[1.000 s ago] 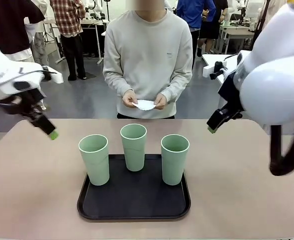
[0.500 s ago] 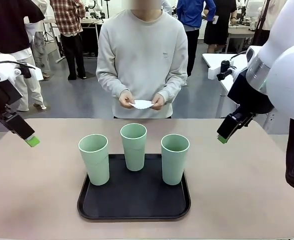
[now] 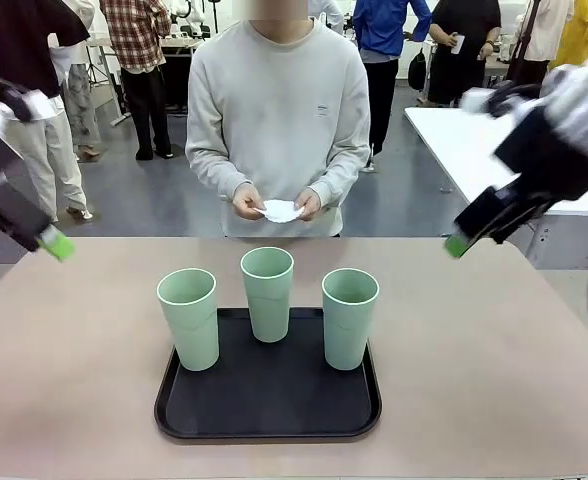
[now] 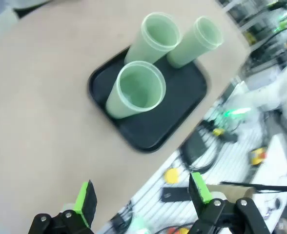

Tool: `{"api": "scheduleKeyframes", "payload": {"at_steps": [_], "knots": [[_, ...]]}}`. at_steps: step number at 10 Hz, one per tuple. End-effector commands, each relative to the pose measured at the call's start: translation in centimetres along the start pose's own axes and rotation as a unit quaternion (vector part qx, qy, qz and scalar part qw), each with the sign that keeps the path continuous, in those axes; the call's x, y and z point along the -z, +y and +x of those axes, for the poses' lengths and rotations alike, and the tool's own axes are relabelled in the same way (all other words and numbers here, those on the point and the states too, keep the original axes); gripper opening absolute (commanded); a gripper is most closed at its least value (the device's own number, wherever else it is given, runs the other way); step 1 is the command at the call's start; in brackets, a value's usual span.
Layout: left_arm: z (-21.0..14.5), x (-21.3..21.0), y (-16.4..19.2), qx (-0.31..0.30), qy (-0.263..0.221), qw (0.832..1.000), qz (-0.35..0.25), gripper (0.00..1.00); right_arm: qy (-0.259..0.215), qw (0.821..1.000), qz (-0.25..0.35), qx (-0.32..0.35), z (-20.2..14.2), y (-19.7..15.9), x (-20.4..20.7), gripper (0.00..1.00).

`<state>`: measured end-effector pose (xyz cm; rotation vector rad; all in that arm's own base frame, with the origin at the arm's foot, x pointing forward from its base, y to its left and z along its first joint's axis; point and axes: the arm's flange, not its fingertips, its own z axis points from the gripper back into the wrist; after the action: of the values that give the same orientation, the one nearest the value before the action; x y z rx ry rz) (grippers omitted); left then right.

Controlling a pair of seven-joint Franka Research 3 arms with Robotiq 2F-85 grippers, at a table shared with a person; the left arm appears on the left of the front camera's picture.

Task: Place coasters on the table and set cups on them.
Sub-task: Pick up one Reusable plastic cup and place it on a coaster set by the human.

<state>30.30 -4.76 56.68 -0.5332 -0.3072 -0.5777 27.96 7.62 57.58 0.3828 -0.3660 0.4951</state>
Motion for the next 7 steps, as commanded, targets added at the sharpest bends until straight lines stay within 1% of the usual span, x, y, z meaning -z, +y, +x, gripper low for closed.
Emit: {"api": "scheduleKeyframes", "payload": {"at_steps": [1, 2, 3, 4, 5, 7], "knots": [[1.2, -3.5, 3.7, -0.169, -0.106, 0.956, -0.216, 1.0, -0.125, 0.947, 0.193, 0.224, -2.5, -6.5, -5.0, 1.0], [1.1, -3.6, 6.7, -0.242, -0.116, 0.933, -0.238, 1.0, -0.138, 0.917, 0.222, 0.301, -4.0, -10.3, -6.1, 1.0], [0.9, -4.2, 9.0, -0.302, -0.112, 0.92, -0.225, 1.0, -0.125, 0.895, 0.225, 0.365, -5.4, -13.1, -6.1, 1.0], [0.2, -5.0, 11.6, -0.345, -0.118, 0.908, -0.207, 1.0, -0.101, 0.878, 0.234, 0.406, -6.9, -15.7, -6.0, 1.0], [-0.7, -6.2, 14.2, -0.372, -0.143, 0.895, -0.2, 1.0, -0.099, 0.864, 0.231, 0.436, -8.4, -18.1, -6.1, 1.0], [-3.9, -9.1, 19.0, -0.409, -0.176, 0.872, -0.204, 1.0, -0.097, 0.842, 0.249, 0.468, -10.8, -21.3, -5.9, 1.0]]}}
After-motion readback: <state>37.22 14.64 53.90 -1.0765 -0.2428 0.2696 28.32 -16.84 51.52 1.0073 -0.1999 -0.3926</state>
